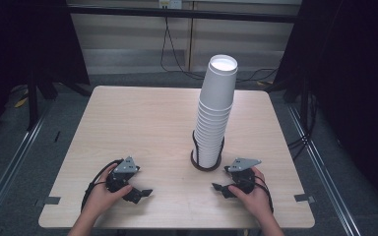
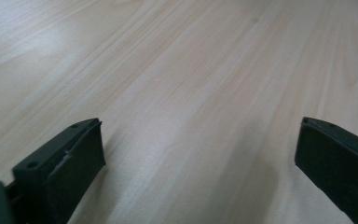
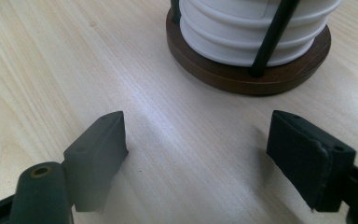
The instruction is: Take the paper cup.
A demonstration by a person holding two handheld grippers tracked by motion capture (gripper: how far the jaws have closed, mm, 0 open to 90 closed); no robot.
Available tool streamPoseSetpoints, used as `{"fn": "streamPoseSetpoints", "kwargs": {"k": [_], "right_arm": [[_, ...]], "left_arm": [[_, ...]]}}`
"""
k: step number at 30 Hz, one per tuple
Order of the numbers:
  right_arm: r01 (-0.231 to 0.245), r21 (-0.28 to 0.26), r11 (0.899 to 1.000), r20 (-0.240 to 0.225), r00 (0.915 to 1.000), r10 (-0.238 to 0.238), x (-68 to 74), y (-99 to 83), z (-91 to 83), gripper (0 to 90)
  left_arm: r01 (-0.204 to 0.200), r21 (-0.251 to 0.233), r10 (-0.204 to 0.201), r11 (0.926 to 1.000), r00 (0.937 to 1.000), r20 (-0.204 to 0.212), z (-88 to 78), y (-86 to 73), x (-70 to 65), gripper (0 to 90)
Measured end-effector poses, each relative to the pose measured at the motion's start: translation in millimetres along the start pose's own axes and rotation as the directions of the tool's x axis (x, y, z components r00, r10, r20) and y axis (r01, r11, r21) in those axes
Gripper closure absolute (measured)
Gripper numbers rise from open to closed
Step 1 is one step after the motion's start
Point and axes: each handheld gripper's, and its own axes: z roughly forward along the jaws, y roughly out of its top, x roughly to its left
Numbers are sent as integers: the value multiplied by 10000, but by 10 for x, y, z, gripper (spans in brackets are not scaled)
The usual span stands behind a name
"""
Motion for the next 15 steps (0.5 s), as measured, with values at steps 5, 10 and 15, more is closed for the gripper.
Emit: {"fn": "streamPoseSetpoints", "kwargs": {"k": [5,10,15], "right_arm": [[5,0,10000,-5,10000,-5,1,0,0,196],[-111,3,9999,-15,9999,111,20,0,-3,175],[-642,-326,9974,-335,9974,631,32,59,-55,189]], "left_arm": [[234,-361,-213,9991,9981,586,-66,89,-26,58],[497,-814,-423,9954,9950,901,-154,240,-22,67],[328,-791,-251,9963,9950,965,-272,447,0,77]]}}
